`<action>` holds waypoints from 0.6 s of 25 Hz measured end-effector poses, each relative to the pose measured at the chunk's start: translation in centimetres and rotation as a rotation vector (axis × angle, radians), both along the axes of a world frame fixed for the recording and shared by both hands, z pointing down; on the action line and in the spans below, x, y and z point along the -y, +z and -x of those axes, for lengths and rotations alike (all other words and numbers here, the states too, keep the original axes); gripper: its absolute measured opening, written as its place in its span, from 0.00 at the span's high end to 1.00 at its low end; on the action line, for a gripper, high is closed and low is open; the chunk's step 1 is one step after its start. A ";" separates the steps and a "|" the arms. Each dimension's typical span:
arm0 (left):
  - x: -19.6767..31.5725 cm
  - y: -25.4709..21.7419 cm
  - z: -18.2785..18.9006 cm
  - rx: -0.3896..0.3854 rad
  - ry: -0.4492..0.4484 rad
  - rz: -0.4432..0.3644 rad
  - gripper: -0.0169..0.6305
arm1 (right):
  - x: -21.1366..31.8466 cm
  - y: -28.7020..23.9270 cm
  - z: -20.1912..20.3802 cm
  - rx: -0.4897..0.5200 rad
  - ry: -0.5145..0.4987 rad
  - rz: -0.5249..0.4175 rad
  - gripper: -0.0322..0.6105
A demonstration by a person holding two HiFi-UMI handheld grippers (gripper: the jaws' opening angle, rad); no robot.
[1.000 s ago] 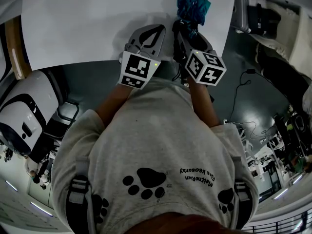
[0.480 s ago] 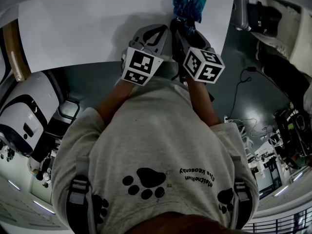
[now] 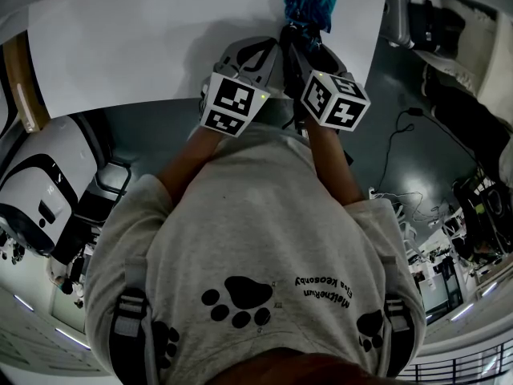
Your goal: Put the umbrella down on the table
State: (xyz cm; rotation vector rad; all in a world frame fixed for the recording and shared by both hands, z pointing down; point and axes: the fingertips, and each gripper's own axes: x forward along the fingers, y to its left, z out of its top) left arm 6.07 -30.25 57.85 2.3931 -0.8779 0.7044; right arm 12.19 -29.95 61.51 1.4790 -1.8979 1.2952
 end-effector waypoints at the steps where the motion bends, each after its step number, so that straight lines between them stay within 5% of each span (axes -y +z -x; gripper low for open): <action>1: 0.0 0.0 0.0 0.000 0.000 -0.001 0.95 | 0.0 0.0 0.0 0.001 0.003 0.004 0.59; 9: 0.1 -0.1 0.2 -0.009 -0.016 -0.004 0.95 | 0.1 0.0 0.0 0.029 0.035 0.021 0.59; 15: -0.1 -0.8 -0.2 -0.013 -0.017 -0.019 0.95 | 0.9 -2.2 -0.4 -0.018 0.015 -0.057 0.55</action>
